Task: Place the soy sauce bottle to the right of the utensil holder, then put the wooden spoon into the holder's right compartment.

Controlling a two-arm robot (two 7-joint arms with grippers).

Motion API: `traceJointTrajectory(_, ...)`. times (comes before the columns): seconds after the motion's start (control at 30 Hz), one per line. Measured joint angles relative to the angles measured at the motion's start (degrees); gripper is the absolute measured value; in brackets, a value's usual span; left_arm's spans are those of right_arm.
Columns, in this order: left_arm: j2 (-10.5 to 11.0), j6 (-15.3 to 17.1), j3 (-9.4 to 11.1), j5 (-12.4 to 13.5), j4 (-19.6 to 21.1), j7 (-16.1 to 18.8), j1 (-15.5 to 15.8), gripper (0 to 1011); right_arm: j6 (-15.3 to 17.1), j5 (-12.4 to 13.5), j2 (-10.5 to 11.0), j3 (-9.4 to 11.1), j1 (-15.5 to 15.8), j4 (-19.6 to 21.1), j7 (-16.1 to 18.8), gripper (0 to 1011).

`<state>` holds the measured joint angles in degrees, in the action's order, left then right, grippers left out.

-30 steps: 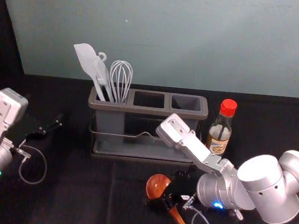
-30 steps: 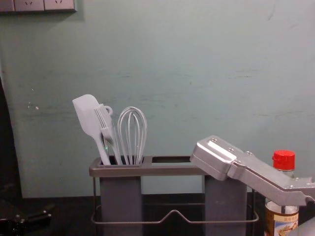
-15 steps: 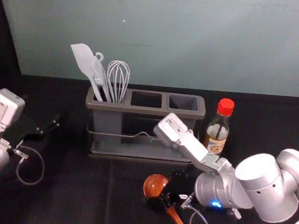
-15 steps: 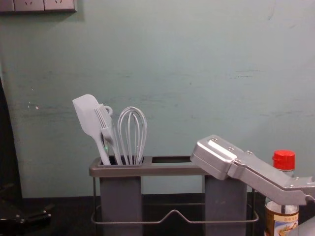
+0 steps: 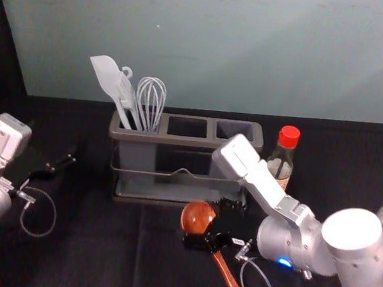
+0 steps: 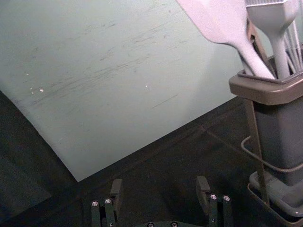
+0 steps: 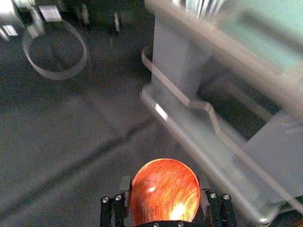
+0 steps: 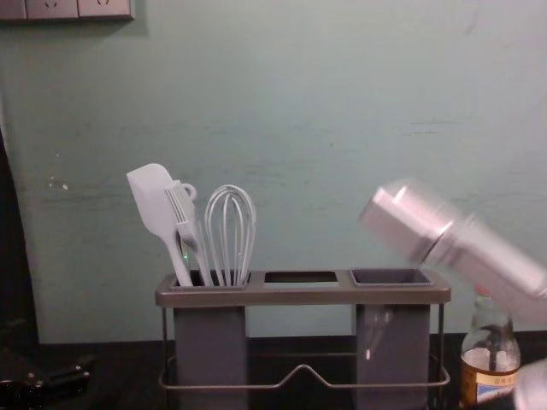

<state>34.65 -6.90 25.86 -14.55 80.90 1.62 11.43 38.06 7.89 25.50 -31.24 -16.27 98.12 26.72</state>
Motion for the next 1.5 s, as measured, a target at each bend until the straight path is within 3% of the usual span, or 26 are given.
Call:
traceJointTrajectory(0.1, 0.0, 0.0, 0.0, 0.0, 0.0, 0.0, 0.0, 1011, -7.0, 0.4, 1.2, 2.8, 3.8, 4.2, -1.3, 847)
traceJointTrajectory(0.27, 0.0, 0.0, 0.0, 0.0, 0.0, 0.0, 0.0, 1011, -14.5, 1.4, 3.0, 5.5, 7.2, 7.6, -1.4, 848)
traceJointTrajectory(0.57, 0.0, 0.0, 0.0, 0.0, 0.0, 0.0, 0.0, 1011, -25.5, 3.0, 5.0, 8.8, 11.7, 10.4, -1.9, 848)
traceJointTrajectory(0.67, 0.0, 0.0, 0.0, 0.0, 0.0, 0.0, 0.0, 1011, -30.8, 2.6, 5.5, 9.7, 13.2, 11.3, -2.6, 848)
traceJointTrajectory(0.9, 0.0, 0.0, 0.0, 0.0, 0.0, 0.0, 0.0, 1011, -40.2, 4.2, 5.0, 13.1, 16.2, 12.1, -3.4, 847)
traceJointTrajectory(1.2, 0.0, 0.0, 0.0, 0.0, 0.0, 0.0, 0.0, 1011, -43.0, 5.8, 4.1, 15.0, 15.4, 13.0, -3.1, 848)
traceJointTrajectory(1.5, 0.0, 0.0, 0.0, 0.0, 0.0, 0.0, 0.0, 1011, -43.0, 6.0, 2.7, 15.3, 10.3, 11.3, -2.9, 847)
